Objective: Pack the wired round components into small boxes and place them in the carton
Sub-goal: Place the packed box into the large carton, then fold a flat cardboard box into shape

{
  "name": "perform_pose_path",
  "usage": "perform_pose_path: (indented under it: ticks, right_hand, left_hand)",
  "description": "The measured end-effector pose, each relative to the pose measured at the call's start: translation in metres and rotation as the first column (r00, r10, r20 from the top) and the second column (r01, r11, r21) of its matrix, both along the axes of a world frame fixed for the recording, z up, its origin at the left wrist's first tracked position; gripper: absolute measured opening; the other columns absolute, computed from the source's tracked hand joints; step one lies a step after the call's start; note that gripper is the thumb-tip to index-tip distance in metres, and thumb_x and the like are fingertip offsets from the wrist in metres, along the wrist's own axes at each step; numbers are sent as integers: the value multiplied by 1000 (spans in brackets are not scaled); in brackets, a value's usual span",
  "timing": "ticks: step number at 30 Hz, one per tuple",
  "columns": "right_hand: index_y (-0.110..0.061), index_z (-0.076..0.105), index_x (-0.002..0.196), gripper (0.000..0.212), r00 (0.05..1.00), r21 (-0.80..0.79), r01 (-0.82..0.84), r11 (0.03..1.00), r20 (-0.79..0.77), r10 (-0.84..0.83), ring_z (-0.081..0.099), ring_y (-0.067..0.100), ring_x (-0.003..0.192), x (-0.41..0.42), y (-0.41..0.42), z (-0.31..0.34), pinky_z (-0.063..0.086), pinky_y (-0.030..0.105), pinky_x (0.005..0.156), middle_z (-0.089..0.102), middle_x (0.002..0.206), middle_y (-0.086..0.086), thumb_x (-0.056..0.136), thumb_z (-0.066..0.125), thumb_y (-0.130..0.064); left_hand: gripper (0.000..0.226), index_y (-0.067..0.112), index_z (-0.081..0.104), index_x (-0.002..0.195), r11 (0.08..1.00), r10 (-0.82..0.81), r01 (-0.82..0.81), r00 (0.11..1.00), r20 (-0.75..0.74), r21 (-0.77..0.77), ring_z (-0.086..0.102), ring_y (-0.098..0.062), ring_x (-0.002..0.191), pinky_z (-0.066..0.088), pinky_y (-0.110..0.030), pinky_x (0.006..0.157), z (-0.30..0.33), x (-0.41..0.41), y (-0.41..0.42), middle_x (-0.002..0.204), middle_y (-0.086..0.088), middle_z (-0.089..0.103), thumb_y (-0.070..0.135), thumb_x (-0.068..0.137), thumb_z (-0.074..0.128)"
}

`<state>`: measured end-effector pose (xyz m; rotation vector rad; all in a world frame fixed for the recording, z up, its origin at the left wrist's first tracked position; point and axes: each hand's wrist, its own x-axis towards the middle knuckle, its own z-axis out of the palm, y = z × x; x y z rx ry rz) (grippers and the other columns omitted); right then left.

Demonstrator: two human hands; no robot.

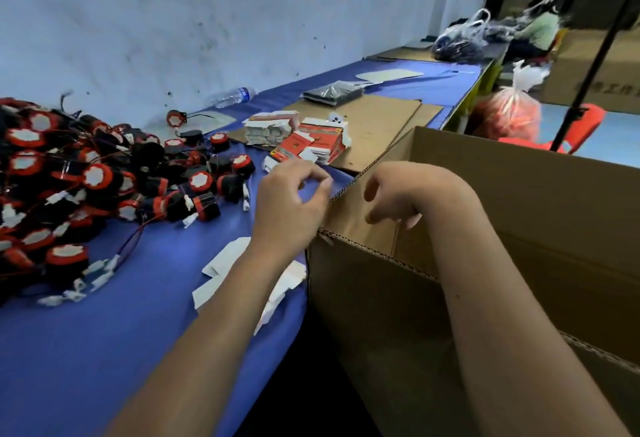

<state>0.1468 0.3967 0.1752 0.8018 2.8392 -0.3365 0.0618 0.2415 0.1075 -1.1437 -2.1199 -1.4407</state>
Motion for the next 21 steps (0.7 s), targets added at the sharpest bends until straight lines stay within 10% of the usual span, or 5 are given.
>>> perform_pose_path:
  ticks: [3, 5, 8, 12, 21]
  right_hand:
    - [-21, 68, 109, 20, 827, 184, 122, 975, -562, 2, 66, 27, 88, -11, -32, 3, 58, 36, 74, 69, 101, 5, 89, 66, -19]
    - [-22, 67, 97, 9, 559, 179, 10, 984, -817, 143, 64, 24, 84, -25, -73, -3, 53, 35, 67, 70, 90, 0, 91, 62, -23]
    - [-17, 68, 101, 18, 712, 89, -344, 935, -624, 322, 64, 27, 90, -53, -122, -33, 54, 39, 70, 71, 96, 3, 92, 64, -31]
    - [-16, 61, 130, 41, 897, 60, -437, 897, -50, 440, 64, 30, 109, -84, -140, -82, 55, 39, 85, 66, 121, 7, 92, 67, -31]
    - [-30, 2, 160, 139, 880, -210, -454, 866, -259, 398, 25, 34, 147, -118, -168, -110, 24, 67, 117, 33, 155, 9, 56, 77, -84]
  left_hand:
    - [10, 21, 66, 82, 927, 334, -270, 910, 244, -260, 63, -14, 86, 46, -32, 72, -32, -31, -53, 86, 6, 69, 25, 92, 64]
    - [31, 18, 62, 100, 682, 561, -308, 802, 205, -664, 61, -27, 104, 47, -38, 83, -58, -46, -88, 105, -3, 68, 48, 92, 65]
    - [65, 17, 50, 105, 539, 580, -172, 786, 215, -825, 56, -26, 100, 47, -40, 77, -82, -48, -116, 104, -1, 59, 71, 77, 73]
    - [69, 15, 46, 93, 672, 628, -335, 730, 270, -660, 53, -20, 75, 31, -35, 52, -93, -53, -128, 82, 4, 52, 62, 65, 88]
    - [46, 17, 61, 99, 686, 399, -721, 484, 779, 96, 74, -25, 80, 60, -39, 61, -75, -81, -155, 86, 1, 68, 23, 70, 97]
